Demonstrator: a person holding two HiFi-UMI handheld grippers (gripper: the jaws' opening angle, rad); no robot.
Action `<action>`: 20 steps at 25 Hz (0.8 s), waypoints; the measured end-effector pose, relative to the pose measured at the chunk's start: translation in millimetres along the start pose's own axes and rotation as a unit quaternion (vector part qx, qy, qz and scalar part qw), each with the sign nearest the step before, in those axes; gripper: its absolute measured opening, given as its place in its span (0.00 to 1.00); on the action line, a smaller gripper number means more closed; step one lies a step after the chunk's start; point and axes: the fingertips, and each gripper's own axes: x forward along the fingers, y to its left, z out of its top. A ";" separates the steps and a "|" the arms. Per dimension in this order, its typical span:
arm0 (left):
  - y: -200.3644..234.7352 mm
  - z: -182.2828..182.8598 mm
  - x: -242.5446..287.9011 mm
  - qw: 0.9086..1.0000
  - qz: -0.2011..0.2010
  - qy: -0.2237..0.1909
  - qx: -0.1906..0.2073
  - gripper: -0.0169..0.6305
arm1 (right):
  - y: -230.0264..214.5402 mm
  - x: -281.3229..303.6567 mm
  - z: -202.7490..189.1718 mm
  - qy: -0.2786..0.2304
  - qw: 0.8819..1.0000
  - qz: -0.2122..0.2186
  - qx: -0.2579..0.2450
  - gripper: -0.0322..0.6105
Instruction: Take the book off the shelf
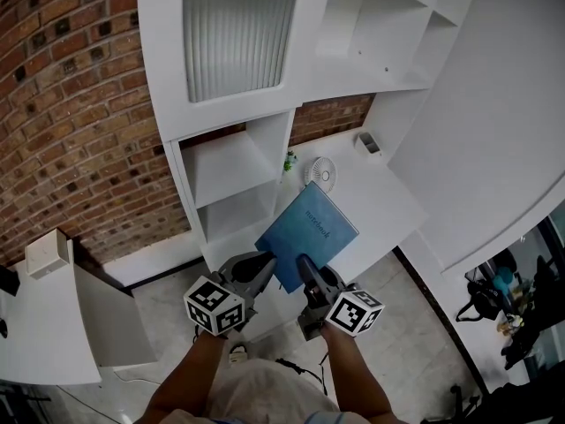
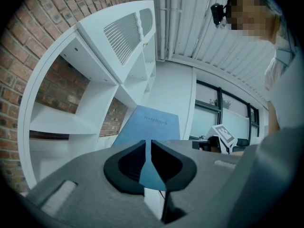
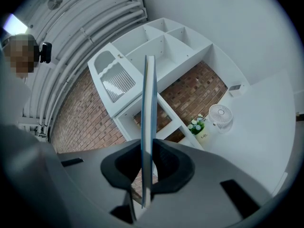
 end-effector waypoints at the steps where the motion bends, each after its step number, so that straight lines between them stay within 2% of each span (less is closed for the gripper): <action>1: -0.1 0.0 -0.2 1.000 0.000 0.000 0.000 0.06 | 0.3 0.2 0.0 0.000 1.000 0.002 0.002 0.13; 20: -3.2 1.2 2.4 1.000 -0.002 -0.002 0.002 0.06 | 5.1 0.9 1.4 0.008 1.000 0.013 -0.011 0.13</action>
